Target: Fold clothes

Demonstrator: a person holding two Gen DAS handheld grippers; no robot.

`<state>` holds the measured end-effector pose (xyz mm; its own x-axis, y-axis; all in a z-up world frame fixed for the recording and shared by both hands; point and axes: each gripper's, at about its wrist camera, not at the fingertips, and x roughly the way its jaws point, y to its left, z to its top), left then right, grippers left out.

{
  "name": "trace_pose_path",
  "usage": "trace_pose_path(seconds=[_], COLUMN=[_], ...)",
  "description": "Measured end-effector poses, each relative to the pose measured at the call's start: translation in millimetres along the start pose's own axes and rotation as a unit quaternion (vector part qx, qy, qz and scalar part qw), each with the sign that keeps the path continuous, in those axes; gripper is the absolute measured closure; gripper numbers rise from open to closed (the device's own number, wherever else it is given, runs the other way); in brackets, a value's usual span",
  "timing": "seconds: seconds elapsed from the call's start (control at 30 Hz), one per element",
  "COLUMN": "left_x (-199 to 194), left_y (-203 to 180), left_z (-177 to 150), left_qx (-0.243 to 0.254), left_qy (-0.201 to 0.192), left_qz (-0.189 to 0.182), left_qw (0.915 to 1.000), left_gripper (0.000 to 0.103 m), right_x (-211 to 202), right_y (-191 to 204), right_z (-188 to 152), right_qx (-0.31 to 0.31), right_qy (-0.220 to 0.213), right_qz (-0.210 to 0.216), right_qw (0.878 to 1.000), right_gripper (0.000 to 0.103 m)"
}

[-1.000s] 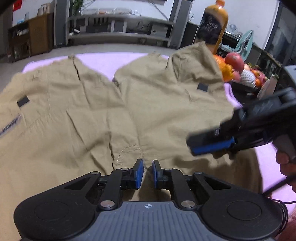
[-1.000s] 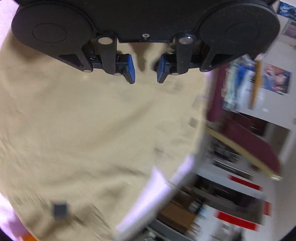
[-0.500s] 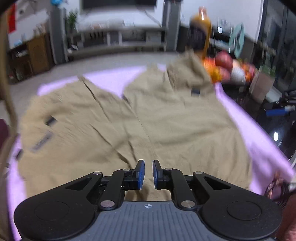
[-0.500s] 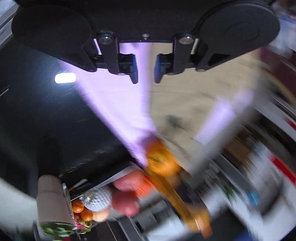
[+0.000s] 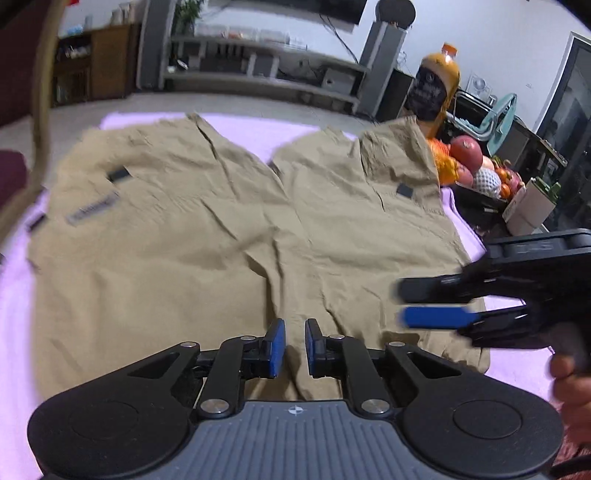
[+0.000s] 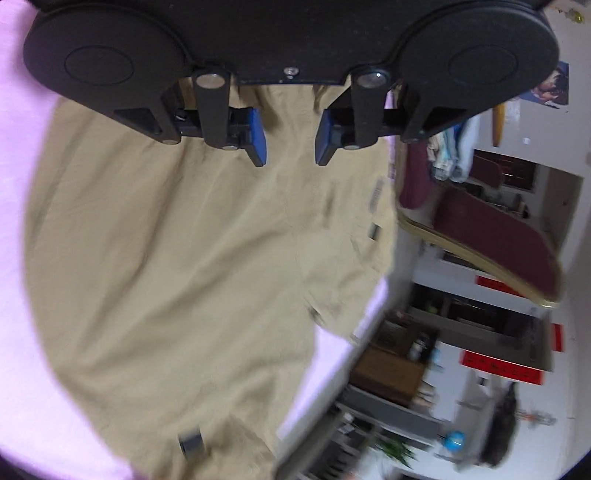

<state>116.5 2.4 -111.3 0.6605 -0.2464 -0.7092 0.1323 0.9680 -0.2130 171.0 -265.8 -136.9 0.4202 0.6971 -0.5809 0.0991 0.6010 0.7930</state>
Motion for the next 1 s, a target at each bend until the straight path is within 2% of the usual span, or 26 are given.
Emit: trace_pose_path(seconds=[0.1,0.13,0.17,0.2,0.3,0.4,0.43,0.5,0.6,0.67,0.77,0.87,0.93,0.97,1.0], left_x=[14,16,14,12,-7,-26,-36,-52,-63,-65,-54,-45,-45,-46,-47], left_y=[1,4,7,12,21,29,27,22,17,13,8,12,11,11,9], left_z=[-8,-11,-12,-13,-21,-29,-31,-34,-40,-43,-45,-52,-55,-55,-55], left_qx=[0.023,0.025,0.025,0.018,0.004,-0.009,-0.003,0.004,-0.008,-0.011,-0.005,-0.017,-0.007,0.0,0.006], left_qy=[0.028,0.033,0.037,0.043,0.05,0.056,0.044,0.022,0.008,0.005,0.02,0.052,0.063,0.07,0.077], left_qz=[0.011,0.014,0.014,0.012,0.021,0.031,0.03,0.024,0.009,0.008,0.028,0.035,0.047,0.051,0.056], left_qw=[0.9993,0.9991,0.9989,0.9988,0.9985,0.9979,0.9986,0.9995,0.9999,0.9999,0.9994,0.9979,0.9969,0.9962,0.9954], left_gripper=[0.09,0.084,0.083,0.085,0.092,0.095,0.095,0.094,0.093,0.093,0.093,0.093,0.09,0.09,0.09], right_x=[12,11,7,3,-27,-63,-76,-93,-104,-106,-108,-110,-111,-112,-113], right_y=[-7,-13,-23,-34,-66,-80,-82,-75,-53,-46,-37,-28,-23,-20,-17], right_z=[0,2,5,9,14,9,5,-6,-25,-30,-33,-36,-38,-39,-40], right_qx=[0.004,0.007,0.017,0.029,0.084,0.098,0.102,0.081,0.019,0.002,-0.01,-0.022,-0.03,-0.034,-0.038], right_qy=[0.001,-0.003,-0.006,-0.011,-0.051,-0.106,-0.122,-0.136,-0.123,-0.108,-0.093,-0.078,-0.068,-0.063,-0.058], right_qz=[-0.032,-0.043,-0.05,-0.055,-0.052,-0.09,-0.096,-0.087,-0.053,-0.043,-0.045,-0.047,-0.048,-0.048,-0.049], right_qw=[0.999,0.999,0.999,0.998,0.994,0.985,0.983,0.984,0.991,0.993,0.995,0.996,0.996,0.996,0.996], right_gripper=[0.076,0.081,0.096,0.103,0.103,0.103,0.103,0.091,0.088,0.088,0.088,0.088,0.096,0.103,0.103])
